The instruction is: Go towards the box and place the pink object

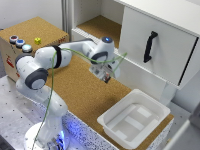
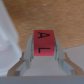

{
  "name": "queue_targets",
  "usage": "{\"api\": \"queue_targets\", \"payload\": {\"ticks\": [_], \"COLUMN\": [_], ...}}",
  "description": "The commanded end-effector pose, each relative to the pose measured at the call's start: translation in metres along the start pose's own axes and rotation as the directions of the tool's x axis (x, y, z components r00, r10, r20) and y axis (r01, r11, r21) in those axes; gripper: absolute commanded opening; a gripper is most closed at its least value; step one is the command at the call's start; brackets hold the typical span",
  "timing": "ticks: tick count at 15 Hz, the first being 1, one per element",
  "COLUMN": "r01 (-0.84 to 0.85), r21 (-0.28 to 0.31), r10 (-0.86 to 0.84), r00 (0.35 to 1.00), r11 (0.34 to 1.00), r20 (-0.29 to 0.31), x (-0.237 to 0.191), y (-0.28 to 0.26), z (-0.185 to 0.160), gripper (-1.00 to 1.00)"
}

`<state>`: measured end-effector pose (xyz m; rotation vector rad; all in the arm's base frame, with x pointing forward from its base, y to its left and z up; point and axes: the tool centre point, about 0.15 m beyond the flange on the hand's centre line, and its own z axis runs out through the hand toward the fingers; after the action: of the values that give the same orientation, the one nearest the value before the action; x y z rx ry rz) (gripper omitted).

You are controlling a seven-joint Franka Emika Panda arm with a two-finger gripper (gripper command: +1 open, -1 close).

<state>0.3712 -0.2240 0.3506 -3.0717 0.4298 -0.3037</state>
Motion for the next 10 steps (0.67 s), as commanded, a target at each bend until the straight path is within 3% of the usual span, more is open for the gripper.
{"api": "queue_targets", "payload": {"ticks": [1,7,10], "r01": [-0.134,-0.295,-0.400], "r21": [0.017,-0.025,-0.045], "r10": [0.135,0.294,0.398], "r00": [0.991,0.955,0.916], "r11": [0.991,0.955,0.915], "r20": [-0.028,-0.037,-0.050], "x": [-0.001,-0.015,-0.032], "y": [0.123,0.210,0.227], "z": [0.013,0.026,0.042], "gripper": [-1.00,-1.00,-1.00]}}
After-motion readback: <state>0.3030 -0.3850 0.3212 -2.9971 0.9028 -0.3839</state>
